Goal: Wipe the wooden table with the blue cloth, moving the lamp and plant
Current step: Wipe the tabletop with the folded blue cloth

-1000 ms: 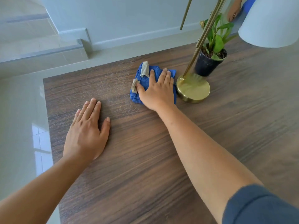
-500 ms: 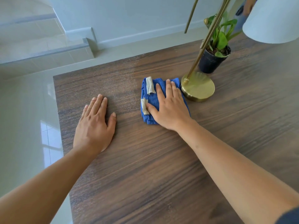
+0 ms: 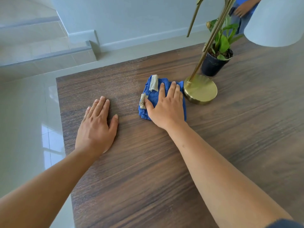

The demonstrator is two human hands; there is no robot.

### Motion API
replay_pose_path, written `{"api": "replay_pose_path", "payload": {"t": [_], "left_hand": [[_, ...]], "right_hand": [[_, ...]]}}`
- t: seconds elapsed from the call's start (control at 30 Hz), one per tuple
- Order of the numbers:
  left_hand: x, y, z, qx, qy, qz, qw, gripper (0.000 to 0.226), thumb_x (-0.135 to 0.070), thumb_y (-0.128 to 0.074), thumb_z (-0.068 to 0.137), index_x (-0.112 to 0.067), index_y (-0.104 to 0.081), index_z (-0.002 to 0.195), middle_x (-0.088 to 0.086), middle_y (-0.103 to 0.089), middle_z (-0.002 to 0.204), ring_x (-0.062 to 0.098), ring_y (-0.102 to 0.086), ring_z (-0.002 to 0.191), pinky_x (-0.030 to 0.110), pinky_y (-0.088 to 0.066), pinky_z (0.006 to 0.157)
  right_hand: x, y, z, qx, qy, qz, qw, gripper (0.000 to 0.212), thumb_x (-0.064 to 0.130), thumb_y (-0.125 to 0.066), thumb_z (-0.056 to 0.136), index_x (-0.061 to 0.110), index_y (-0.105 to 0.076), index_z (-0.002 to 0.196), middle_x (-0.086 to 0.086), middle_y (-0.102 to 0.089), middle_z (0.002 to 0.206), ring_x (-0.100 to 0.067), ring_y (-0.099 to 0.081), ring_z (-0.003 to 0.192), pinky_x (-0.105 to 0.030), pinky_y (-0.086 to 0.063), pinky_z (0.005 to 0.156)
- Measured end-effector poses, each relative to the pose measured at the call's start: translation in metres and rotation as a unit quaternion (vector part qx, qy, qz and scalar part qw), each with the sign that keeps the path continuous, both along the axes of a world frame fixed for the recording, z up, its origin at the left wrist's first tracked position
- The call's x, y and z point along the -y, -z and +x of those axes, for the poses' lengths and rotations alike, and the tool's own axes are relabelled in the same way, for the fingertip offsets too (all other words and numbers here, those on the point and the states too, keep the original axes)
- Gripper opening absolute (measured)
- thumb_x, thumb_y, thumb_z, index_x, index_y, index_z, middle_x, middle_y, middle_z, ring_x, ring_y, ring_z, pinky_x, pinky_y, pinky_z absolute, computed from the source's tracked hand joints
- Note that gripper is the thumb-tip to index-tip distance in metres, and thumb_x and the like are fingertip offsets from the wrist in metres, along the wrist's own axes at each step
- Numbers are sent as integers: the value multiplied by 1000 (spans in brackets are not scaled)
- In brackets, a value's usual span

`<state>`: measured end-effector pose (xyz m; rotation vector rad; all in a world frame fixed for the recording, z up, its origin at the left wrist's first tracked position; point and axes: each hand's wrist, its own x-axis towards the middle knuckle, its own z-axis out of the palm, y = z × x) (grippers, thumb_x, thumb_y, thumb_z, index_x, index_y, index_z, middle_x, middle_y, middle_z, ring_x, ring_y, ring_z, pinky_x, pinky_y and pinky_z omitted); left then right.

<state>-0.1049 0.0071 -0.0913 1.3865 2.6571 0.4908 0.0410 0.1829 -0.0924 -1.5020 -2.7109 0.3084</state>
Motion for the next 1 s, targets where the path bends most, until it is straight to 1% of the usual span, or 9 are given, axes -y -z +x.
{"api": "replay_pose_path", "payload": {"t": [0.17,0.3,0.4,0.5,0.63,0.73,0.8,0.9,1.0], "left_hand": [[1,0,1,3,7,1,1000,65,-49,-30,103,-18,-21,159,-3,-13,166,9,-3,153,32,-3,125],[2,1,2,4,6,9,1000,64,-47,-33,103,-17,-23,158,-3,-14,166,8,-4,153,31,-3,125],[1,0,1,6,2,5,1000,64,-48,-32,103,-19,-21,159,-5,-12,166,6,-2,152,31,-2,125],[3,-1,3,4,7,3,1000,65,-53,-24,102,-21,-18,159,-7,-8,165,4,2,152,29,-1,124],[1,-1,2,5,0,7,1000,68,-56,-20,99,-24,-16,159,-12,-4,164,1,4,151,27,0,124],[0,-1,2,5,-3,4,1000,68,-57,-19,99,-25,-15,159,-13,-3,164,0,5,151,27,1,124],[0,-1,3,8,-4,4,1000,68,-56,-19,99,-25,-14,159,-13,-3,164,0,5,151,26,2,124],[1,0,2,24,-14,14,1000,65,-48,-18,102,-20,-10,159,-8,0,166,2,9,151,26,5,123],[5,0,7,18,-91,23,995,62,-36,-17,103,-11,-6,159,2,2,167,12,9,153,31,6,124]], "right_hand": [[-47,-7,-31,19,9,-6,1000,94,75,-19,93,12,-2,160,-27,8,163,-40,9,151,-50,1,123],[-37,-2,-33,13,3,5,1000,91,74,-17,94,12,-3,160,-28,8,163,-40,9,151,-50,3,123],[-39,-1,-37,16,-21,-2,1000,81,71,-14,96,23,-4,160,-27,10,163,-40,11,151,-51,6,122],[-80,-6,-67,10,9,-22,1000,67,61,-12,101,29,-6,160,-24,11,164,-38,10,152,-51,7,122],[-132,-1,-120,-14,20,-3,1000,62,48,-16,106,18,-15,160,-19,-3,165,-34,0,153,-49,0,123],[-147,-1,-140,-23,21,6,999,60,42,-18,106,9,-26,156,-18,-17,163,-32,-10,151,-48,-5,123],[-144,-3,-143,-23,19,5,1000,59,40,-19,106,8,-25,155,-17,-19,163,-32,-11,151,-48,-5,123],[-90,-4,-142,-25,-107,-4,994,59,40,-18,107,12,-16,158,-14,-10,166,-29,-5,153,-47,-4,124],[-6,-3,-107,-40,-223,-2,974,58,42,-15,106,16,-18,158,-9,-6,167,-25,-3,154,-46,-3,125]]}}
